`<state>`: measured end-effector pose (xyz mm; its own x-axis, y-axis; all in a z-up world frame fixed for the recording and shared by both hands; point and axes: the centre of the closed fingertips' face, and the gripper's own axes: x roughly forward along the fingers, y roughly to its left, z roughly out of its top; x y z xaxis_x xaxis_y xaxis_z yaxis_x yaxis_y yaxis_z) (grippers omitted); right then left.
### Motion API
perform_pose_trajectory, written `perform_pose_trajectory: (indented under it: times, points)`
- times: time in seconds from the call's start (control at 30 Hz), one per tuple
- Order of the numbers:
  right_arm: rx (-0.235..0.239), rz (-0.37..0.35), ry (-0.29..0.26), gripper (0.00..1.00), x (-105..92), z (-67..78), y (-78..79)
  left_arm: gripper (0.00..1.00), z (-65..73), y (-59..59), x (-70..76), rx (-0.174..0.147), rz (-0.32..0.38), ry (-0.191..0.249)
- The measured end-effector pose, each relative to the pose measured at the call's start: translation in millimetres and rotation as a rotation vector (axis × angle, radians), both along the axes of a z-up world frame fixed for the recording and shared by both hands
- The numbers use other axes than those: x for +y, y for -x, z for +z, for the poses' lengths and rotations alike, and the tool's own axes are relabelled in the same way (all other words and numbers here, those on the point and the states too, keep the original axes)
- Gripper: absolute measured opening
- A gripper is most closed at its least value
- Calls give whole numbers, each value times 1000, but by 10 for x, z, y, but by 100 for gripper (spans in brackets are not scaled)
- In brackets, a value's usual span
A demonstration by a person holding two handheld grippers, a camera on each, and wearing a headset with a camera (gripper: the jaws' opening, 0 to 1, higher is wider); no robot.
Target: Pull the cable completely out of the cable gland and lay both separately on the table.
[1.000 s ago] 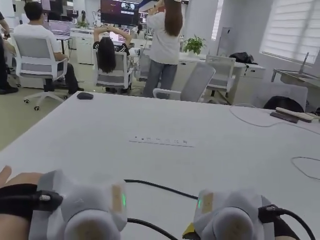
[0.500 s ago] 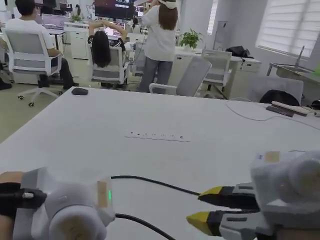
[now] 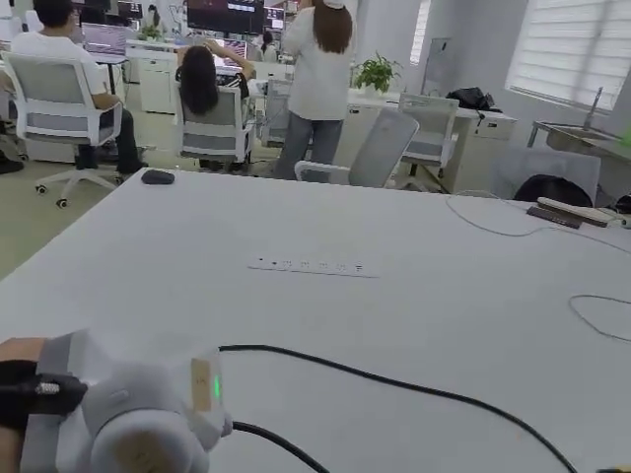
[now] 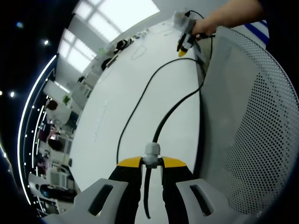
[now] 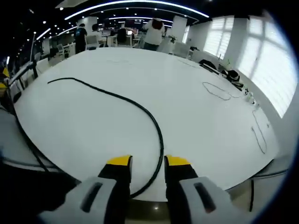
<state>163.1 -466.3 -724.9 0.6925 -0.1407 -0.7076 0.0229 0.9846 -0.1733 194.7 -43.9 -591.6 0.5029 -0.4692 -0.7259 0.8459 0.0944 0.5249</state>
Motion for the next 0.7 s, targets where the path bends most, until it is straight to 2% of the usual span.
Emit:
perform_pose_trajectory:
  times: [0.03,0.1,0.17,0.23,0.3,0.33,0.4,0.43,0.47,0.6,0.67,0.7]
  points:
    - [10,-12,-33,26,-30,-121,29,16,-1,1,-1,-1,-3,-3]
    - [87,-40,-48,24,-92,-271,135,16,-5,5,9,2,-6,-10]
    - [77,-35,-44,22,-88,-297,113,16,1,0,31,0,-2,-11]
    - [96,-67,-74,20,-104,-360,139,16,-14,6,47,4,3,-13]
    - [57,-124,-84,17,-168,-363,128,16,-35,10,52,6,4,-16]
    - [40,-133,-120,14,-133,-360,92,16,-39,10,52,6,4,-17]
    - [32,-145,-139,5,-101,-339,74,16,-49,12,52,9,1,-20]
    - [23,-169,-158,5,-77,-335,68,16,-50,7,53,8,-1,-21]
    - [27,-154,-139,5,-119,-358,-7,16,-50,4,52,7,-2,-22]
    - [55,-124,-145,4,-37,-376,-219,16,-54,22,31,13,-3,-17]
    - [58,-81,-122,4,4,-341,-378,16,-61,33,18,17,-4,-16]
    - [44,-35,-96,4,70,-283,-485,16,-69,38,16,20,-5,-17]
